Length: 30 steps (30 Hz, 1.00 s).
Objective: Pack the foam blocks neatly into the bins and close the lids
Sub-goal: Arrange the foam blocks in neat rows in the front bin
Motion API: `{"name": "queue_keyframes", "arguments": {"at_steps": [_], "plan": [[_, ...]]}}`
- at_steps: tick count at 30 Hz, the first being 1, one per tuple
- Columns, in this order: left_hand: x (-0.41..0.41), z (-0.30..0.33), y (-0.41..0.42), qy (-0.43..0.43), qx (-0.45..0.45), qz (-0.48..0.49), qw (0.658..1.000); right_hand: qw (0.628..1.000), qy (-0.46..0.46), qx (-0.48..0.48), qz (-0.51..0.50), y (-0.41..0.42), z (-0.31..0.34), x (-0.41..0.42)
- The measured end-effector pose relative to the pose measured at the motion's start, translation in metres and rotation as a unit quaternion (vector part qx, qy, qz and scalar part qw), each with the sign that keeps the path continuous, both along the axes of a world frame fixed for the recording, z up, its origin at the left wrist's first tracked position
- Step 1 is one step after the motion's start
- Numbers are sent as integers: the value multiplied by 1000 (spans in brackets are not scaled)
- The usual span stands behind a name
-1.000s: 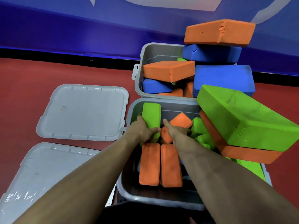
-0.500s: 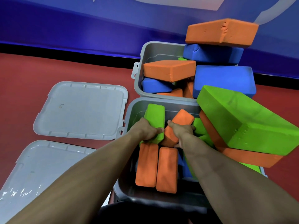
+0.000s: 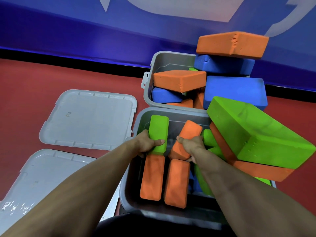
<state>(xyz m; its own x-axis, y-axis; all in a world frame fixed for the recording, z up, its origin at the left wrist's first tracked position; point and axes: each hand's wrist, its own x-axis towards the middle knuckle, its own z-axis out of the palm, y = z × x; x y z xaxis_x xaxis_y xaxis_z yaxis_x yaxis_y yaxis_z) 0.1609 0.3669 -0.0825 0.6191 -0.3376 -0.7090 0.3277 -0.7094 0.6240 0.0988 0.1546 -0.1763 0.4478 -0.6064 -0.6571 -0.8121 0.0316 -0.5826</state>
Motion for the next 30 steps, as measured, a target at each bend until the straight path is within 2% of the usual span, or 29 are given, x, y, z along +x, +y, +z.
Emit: {"name": "queue_keyframes", "arguments": {"at_steps": [3,6,10,14,19,22,30], "plan": [[7,-40,1,-19,-48,4,999,995,27,-41,91,24,66,-5],[4,-26,-4,-17,-56,-4,998,985,41,-69,156,31,84,-8],[3,-28,-4,-18,-62,-2,998,987,20,-48,150,26,86,-4],[14,-73,1,-10,-72,-18,997,989,-3,-6,146,19,100,-6],[-4,-21,-2,-7,-107,-24,994,986,-32,25,164,11,88,-9],[-6,-21,-3,14,-122,-16,992,987,-48,58,143,12,77,-8],[1,-62,1,37,-122,20,992,990,-66,42,115,19,38,-4]]}}
